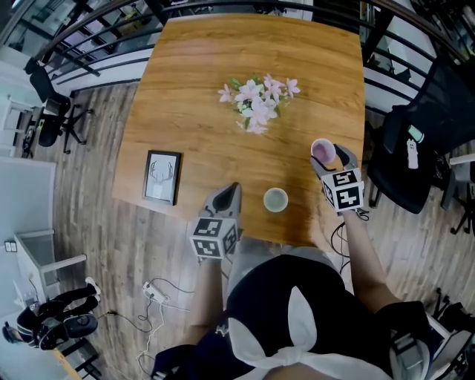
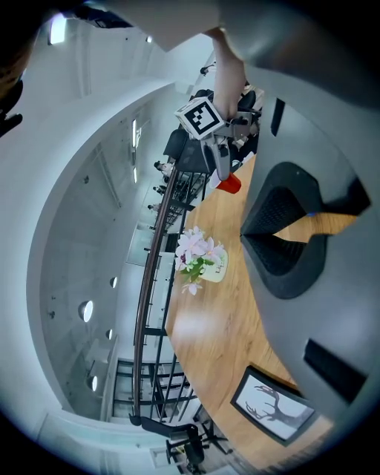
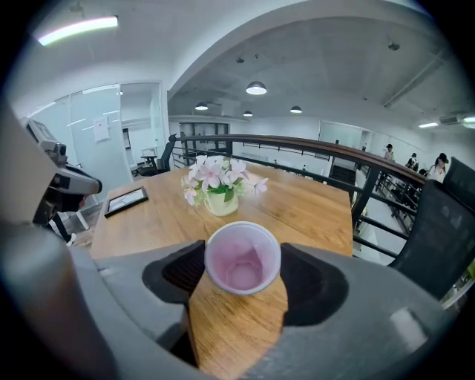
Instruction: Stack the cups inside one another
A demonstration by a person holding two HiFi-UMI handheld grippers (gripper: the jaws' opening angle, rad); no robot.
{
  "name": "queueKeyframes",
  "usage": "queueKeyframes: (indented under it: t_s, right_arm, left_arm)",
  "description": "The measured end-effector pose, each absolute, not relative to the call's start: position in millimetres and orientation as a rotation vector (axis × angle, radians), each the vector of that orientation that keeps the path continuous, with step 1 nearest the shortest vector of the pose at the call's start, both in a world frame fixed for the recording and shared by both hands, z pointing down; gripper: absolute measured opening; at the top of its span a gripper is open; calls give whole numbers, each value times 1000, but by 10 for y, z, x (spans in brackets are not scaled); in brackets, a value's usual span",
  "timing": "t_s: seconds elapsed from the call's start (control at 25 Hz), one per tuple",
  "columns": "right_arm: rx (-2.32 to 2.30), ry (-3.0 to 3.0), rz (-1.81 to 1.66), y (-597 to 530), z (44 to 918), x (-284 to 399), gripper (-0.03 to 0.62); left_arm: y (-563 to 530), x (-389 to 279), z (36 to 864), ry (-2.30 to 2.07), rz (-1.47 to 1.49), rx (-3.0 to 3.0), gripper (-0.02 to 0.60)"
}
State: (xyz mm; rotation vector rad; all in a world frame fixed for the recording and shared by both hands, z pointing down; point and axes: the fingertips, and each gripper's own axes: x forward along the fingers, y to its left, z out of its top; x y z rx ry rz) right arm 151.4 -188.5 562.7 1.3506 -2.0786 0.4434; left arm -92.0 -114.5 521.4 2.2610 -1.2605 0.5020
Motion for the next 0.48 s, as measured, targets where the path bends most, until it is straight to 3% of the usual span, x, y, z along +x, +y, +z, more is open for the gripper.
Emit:
queueKeyframes:
  t_s: [0.48]
  right_arm:
    - [1450,-2165,291,-1590,4764,1432,314]
  left_arm:
    - [-1016,-1009,4971,-1268,448,2322,17]
